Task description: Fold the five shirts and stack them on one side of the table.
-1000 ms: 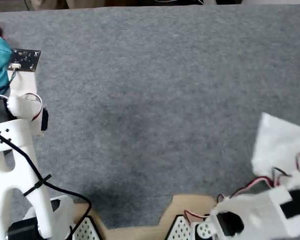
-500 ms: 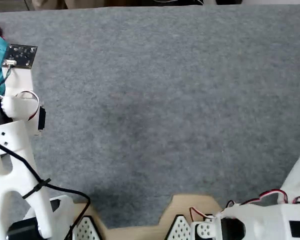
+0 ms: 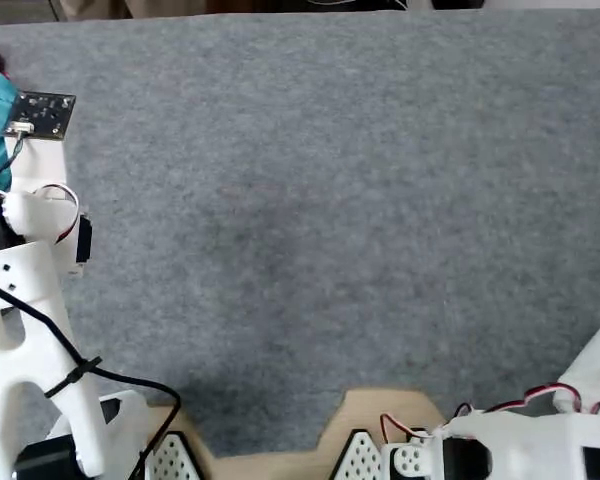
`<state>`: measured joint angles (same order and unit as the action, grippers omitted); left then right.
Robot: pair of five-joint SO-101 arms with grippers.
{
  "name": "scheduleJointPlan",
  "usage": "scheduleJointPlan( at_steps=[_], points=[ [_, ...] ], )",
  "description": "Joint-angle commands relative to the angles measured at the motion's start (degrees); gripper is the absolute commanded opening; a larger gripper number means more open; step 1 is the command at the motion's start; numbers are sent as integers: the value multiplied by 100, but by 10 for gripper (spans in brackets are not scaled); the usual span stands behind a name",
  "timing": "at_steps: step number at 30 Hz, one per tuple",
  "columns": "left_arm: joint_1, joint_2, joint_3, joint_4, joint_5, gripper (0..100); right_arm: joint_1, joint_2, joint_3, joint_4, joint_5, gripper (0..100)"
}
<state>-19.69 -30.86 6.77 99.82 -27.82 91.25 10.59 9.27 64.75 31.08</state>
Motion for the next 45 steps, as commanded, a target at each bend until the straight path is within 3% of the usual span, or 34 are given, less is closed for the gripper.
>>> scheduleJointPlan(
  at_steps=[1,5,10,16,22,27,33,45],
  points=[
    [-53,-154,-281,44,0,25,48,-927,-312,431,9,318],
    [-53,-136,-255,44,9,25,-409,-1833,-312,1002,-334,318],
    [-193,-154,-290,44,97,24,-1736,-2967,-286,1767,-1029,249],
    [-1688,75,-897,-185,79,64,-4435,-3556,-268,2189,-2365,3],
    [-3499,1138,-1204,-1266,-158,185,-6835,-3547,-242,2171,-3798,19],
    [-4105,2448,-1521,-2277,-220,193,-8215,-3451,-48,1714,-4422,19],
    [-4211,4057,-2646,-2462,-246,193,-8831,-2949,66,1459,-4782,19],
    [-3965,7081,-5046,-2593,-79,188,-8822,-2316,40,1459,-4905,19]
  ],
)
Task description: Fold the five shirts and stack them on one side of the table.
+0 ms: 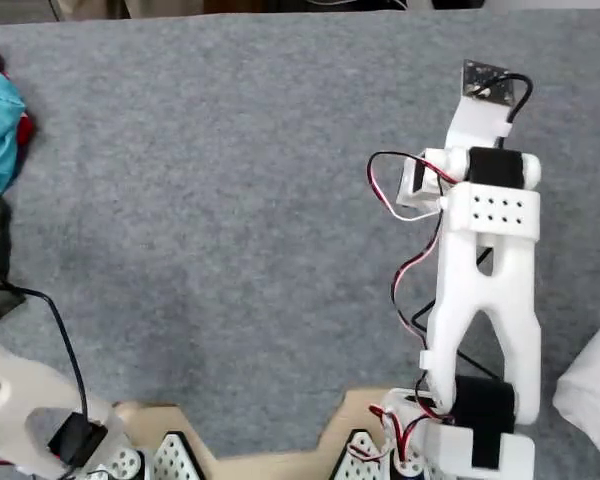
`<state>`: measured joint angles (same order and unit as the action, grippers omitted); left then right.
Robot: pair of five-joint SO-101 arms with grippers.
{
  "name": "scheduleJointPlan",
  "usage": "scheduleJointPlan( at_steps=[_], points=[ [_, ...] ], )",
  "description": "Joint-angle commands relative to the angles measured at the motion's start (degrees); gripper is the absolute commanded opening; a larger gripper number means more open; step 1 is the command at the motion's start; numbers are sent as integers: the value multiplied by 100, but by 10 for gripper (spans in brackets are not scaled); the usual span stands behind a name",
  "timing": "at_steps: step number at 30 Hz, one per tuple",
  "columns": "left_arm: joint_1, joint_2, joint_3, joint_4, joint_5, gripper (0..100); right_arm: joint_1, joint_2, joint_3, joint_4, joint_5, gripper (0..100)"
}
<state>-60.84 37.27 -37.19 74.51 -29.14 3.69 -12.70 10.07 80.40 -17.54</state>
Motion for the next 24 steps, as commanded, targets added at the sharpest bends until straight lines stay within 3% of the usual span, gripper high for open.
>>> scheduleJointPlan(
  at_steps=[1,4,9,18,24],
  points=[
    [167,409,-730,-62,53,188,-66,13,-40,-105,-44,19],
    [220,725,-914,44,62,179,-57,13,-40,-105,-44,19],
    [360,796,-1389,712,53,12,-57,4,-40,-97,-44,19],
    [1116,743,-2945,2620,53,19,286,-4,-40,-62,-44,19],
    [1881,347,-3077,2637,492,19,804,-4,-40,141,9,19]
  ],
)
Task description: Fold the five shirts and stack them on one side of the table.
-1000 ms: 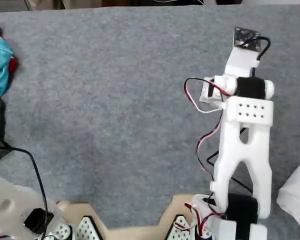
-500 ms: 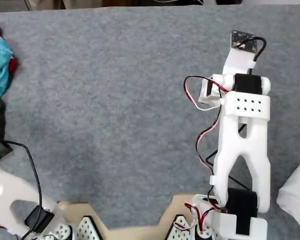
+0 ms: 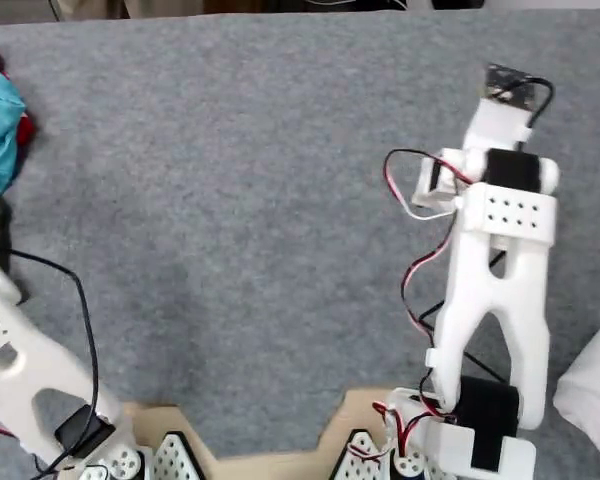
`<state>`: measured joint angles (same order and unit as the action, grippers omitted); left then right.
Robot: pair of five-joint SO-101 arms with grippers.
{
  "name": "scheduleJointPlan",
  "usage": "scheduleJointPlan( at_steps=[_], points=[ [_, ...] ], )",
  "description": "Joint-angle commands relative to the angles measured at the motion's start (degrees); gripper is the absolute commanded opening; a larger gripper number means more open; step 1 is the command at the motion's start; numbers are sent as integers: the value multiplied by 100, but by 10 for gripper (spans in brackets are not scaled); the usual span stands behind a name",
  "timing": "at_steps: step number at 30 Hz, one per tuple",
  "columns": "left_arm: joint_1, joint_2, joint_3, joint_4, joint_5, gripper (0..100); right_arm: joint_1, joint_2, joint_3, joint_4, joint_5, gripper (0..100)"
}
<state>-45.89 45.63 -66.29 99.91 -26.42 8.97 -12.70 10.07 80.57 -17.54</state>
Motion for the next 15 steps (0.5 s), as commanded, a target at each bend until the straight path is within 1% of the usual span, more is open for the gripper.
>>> scheduleJointPlan(
  at_steps=[1,4,7,9,12,15],
  points=[
    [519,-646,53,97,273,19,330,-4,-40,211,70,19],
    [905,-1341,923,97,413,19,532,-4,-40,343,193,19],
    [1345,-2264,2092,97,580,19,769,-4,-40,360,246,19],
    [1758,-2967,2971,97,651,19,892,-4,-22,369,466,19],
    [2558,-4127,4325,97,897,19,1042,-4,-13,369,668,19],
    [3622,-5288,5565,97,1196,19,1051,-4,-31,378,923,20]
  ],
)
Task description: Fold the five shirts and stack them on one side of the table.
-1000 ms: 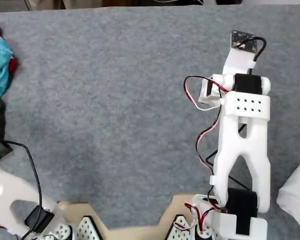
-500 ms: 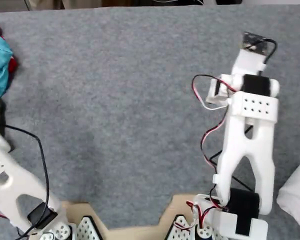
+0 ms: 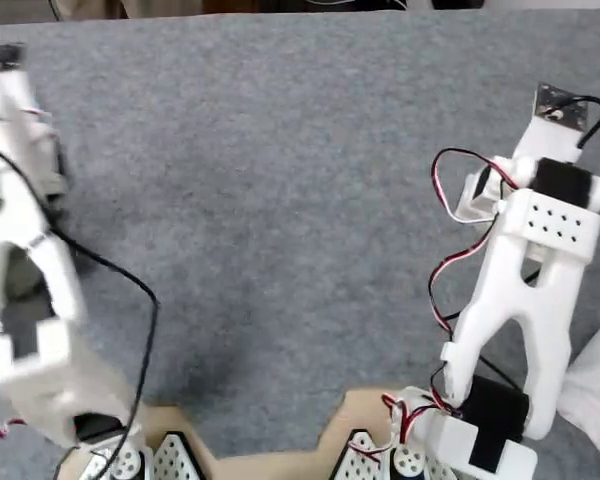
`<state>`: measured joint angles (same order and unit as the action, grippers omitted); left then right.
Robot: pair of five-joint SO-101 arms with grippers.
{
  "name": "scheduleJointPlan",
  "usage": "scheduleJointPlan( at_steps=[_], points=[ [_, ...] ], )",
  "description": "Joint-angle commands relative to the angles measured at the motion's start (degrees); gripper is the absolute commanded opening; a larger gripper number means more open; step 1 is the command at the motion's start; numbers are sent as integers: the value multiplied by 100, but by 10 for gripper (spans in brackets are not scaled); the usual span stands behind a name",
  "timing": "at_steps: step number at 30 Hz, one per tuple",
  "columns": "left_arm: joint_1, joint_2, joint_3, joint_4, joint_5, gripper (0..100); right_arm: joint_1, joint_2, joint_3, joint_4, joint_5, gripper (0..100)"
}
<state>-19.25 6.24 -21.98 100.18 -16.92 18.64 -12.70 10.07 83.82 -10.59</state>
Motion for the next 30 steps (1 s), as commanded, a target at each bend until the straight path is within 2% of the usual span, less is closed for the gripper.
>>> scheduleJointPlan(
  at_steps=[1,6,9,17,21,23,26,28,30],
  points=[
    [1345,-1684,1503,62,316,19,66,-4,-22,53,334,22],
    [3288,-2809,2963,53,695,19,-13,-4,-4,141,765,23],
    [4114,-2958,3437,53,985,19,-136,-4,-13,299,756,23],
    [5073,-3020,3701,62,1116,19,-505,-4,-31,413,756,23],
    [5591,-3108,3640,62,774,21,-602,4,-31,413,756,23],
    [5723,-3292,3648,62,677,36,-593,4,-48,404,756,23],
    [5486,-3679,3648,62,976,167,-602,4,-40,563,756,23],
    [4949,-4031,3631,62,1407,247,-725,4,-48,580,756,23],
    [4237,-4268,3473,62,1916,261,-936,48,-48,527,765,23]
  ],
)
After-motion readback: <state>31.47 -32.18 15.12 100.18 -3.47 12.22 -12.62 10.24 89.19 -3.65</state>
